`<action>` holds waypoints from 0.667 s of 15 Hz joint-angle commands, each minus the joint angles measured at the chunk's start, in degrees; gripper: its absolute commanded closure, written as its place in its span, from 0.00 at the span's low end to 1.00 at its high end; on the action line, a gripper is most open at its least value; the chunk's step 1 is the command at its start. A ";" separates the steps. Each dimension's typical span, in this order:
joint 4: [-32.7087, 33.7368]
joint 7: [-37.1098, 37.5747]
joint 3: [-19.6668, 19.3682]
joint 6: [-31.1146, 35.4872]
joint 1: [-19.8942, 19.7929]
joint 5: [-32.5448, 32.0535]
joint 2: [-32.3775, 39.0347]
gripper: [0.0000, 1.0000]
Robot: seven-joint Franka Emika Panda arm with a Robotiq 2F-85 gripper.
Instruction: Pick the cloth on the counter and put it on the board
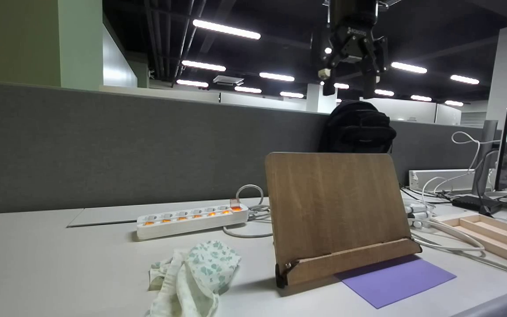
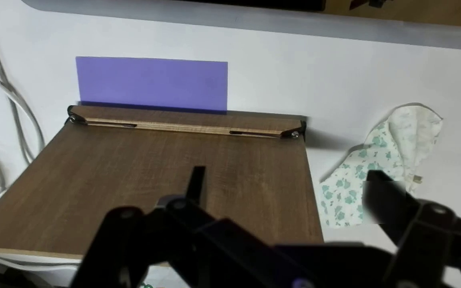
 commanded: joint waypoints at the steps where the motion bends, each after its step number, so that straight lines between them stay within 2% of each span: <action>1: -2.00 2.28 4.24 6.29 3.50 0.87 5.41 0.00; 3: -2.82 4.61 7.39 11.10 5.48 1.18 9.30 0.00; 5: -2.68 11.12 11.19 15.69 6.78 1.01 13.79 0.00; 8: -1.10 25.01 16.56 21.11 7.22 -1.61 21.21 0.00; 10: 0.11 32.55 18.46 24.38 7.05 -5.07 26.00 0.00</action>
